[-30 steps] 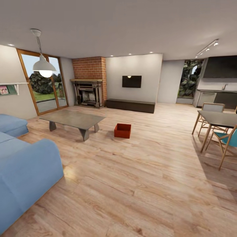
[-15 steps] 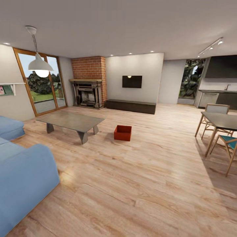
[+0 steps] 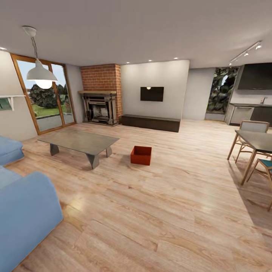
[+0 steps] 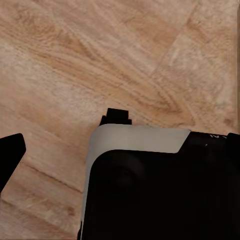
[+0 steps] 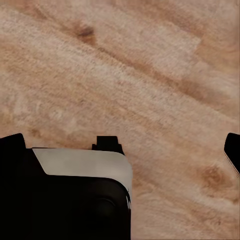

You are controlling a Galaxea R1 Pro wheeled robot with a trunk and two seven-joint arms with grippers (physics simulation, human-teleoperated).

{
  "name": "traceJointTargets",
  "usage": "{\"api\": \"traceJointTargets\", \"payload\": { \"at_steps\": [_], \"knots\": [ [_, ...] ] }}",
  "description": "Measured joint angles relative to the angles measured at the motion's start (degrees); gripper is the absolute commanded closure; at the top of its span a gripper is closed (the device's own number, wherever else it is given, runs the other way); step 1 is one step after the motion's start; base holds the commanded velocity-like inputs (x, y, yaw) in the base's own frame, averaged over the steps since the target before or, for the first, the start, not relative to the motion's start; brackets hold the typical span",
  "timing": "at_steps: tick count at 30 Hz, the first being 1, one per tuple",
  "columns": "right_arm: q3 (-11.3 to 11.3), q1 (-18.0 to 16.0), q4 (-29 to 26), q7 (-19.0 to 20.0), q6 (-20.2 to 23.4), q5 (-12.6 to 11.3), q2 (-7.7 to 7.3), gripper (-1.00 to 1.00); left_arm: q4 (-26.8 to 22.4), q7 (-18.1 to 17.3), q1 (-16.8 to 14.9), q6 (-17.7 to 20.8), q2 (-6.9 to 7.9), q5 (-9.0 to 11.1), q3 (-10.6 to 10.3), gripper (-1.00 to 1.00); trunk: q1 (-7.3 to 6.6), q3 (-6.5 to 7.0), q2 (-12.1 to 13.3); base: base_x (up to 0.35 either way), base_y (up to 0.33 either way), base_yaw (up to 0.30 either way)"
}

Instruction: Move the two storage containers from the living room to the garage. In the garage, place one container on the floor and stack the other container on top of it (either order is fine).

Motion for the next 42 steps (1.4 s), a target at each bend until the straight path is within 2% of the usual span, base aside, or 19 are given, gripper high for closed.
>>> {"api": "traceJointTargets", "payload": {
  "at_steps": [42],
  "knots": [
    [0.0, 0.0, 0.0, 0.0, 0.0, -0.2, 0.0, -1.0, 0.0, 0.0, 0.0, 0.1, -0.04, 0.0, 0.0, -1.0, 0.0, 0.0, 0.0, 0.323, 0.0, 0.0]
  ]
}}
